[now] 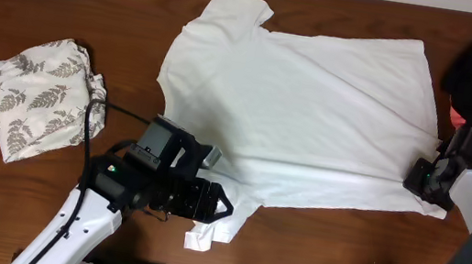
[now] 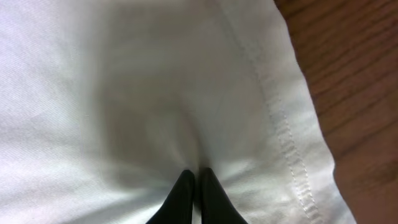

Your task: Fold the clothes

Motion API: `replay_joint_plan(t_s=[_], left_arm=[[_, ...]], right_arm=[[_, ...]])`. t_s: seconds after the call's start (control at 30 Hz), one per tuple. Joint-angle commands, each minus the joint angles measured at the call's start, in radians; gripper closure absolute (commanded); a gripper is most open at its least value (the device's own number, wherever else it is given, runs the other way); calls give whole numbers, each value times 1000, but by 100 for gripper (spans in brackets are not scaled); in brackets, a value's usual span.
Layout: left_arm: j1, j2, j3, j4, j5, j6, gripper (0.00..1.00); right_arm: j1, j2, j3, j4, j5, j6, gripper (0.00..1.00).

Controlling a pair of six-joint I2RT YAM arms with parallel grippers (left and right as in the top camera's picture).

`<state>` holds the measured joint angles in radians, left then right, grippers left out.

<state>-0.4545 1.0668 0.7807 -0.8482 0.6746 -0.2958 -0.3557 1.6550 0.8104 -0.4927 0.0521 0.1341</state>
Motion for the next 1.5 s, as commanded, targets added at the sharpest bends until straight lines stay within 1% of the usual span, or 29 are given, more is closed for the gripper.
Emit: replay_joint_plan(t_s=[0.0,0.03,0.07,0.13,0.2,0.33,0.5,0.57,0.77,0.93,1.1,1.13,1.17,1.2,1.23,1.3,1.33,1.4,1.47], left_arm=[[0,-2,16,4,-267,-3,32],[0,-2,16,6,-343,-8,28],[0,0,16,8,-438,-40,23],[5,3,16,8,-563,-132,13],[23,15,15,13,-598,-187,12],[79,76,9,20,-597,-241,12],[135,200,8,22,-591,-241,11],[147,248,8,30,-561,-240,10],[151,393,8,95,-426,-234,10],[151,488,8,111,-413,-237,11],[151,527,8,132,-401,-237,11],[151,528,8,145,-390,-237,12],[151,528,8,156,-380,-237,18],[151,528,8,171,-367,-237,26],[151,528,8,182,-358,-237,32],[151,528,8,196,-346,-237,49],[151,528,8,199,-345,-237,55],[151,528,8,199,-346,-237,75],[151,528,8,196,-346,-237,89]], right_arm=[[-13,43,-38,-16,26,6,94],[-13,43,-38,-16,26,6,94],[-13,43,-38,-16,26,6,94],[-13,43,-38,-18,26,6,94],[-13,43,-38,-20,26,6,94],[-13,43,-38,-20,26,6,94],[-13,43,-38,-20,24,6,94],[-13,43,-38,-20,22,6,94],[-13,43,-38,-20,22,6,94],[-13,43,-38,-20,22,6,94],[-13,43,-38,-20,22,6,94],[-13,43,-38,-20,22,6,94],[-13,43,-38,-20,22,6,94],[-13,43,-38,-20,22,6,94],[-13,43,-38,-20,22,6,94],[-13,43,-38,-22,21,6,94],[-13,43,-38,-23,22,6,94],[-13,43,-38,-23,21,6,94],[-13,43,-38,-23,22,6,94]])
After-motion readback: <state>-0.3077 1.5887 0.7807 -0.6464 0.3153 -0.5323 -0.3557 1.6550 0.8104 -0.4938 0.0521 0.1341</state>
